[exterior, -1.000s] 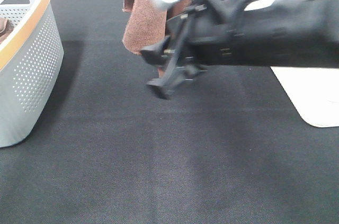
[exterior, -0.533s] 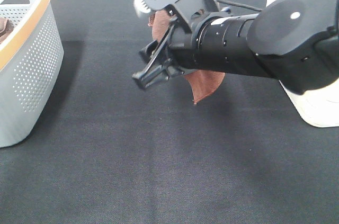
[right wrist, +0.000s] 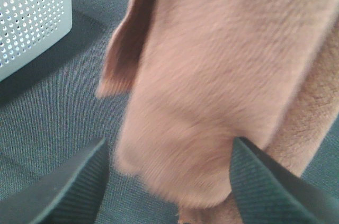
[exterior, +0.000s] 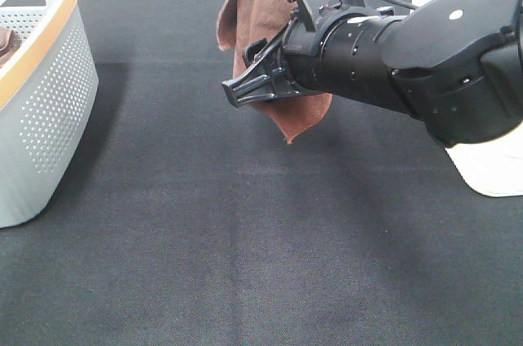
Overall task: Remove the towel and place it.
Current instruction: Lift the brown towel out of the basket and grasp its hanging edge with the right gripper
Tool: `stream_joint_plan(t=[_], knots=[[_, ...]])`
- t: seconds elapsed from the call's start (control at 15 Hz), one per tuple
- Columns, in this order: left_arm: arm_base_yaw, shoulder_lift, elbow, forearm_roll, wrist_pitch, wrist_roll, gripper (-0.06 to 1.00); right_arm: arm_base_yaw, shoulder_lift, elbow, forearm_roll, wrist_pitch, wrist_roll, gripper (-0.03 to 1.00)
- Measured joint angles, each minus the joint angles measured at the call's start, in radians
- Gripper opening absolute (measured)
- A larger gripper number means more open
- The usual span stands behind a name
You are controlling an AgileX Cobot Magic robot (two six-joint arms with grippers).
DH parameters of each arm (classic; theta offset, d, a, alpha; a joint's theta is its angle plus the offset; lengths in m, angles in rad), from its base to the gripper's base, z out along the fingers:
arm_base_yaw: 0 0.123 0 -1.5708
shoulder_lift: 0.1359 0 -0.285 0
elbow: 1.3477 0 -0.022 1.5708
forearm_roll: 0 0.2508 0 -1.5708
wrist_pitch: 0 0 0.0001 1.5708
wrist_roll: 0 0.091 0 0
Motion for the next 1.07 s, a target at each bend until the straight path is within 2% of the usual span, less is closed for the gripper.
stream_joint_plan(t=[0.13,0.33,0.67,0.8,0.93,1.0,1.07], knots=[[0.000,0.000,0.000,0.001,0.007,0.000,0.00,0.000,0.000,0.000,0.001,0.000,-0.001,0.65],[0.000,0.000,0.000,0.001,0.026,0.000,0.00,0.000,0.000,0.000,0.003,0.000,-0.001,0.76],[0.000,0.000,0.000,-0.021,0.054,0.013,0.00,0.000,0.000,0.000,0.004,0.000,-0.001,0.78],[0.000,0.000,0.000,0.013,0.041,0.031,0.00,0.000,-0.003,0.000,0.032,0.004,-0.001,0.78],[0.000,0.000,0.000,0.106,0.013,0.027,0.00,0.000,-0.055,0.000,0.079,0.084,-0.001,0.78],[0.000,0.000,0.000,0.134,0.002,0.018,0.00,0.000,-0.084,0.000,0.081,0.127,-0.001,0.78],[0.000,0.000,0.000,0.134,0.002,0.018,0.00,0.000,-0.084,0.000,0.081,0.127,-0.001,0.78]])
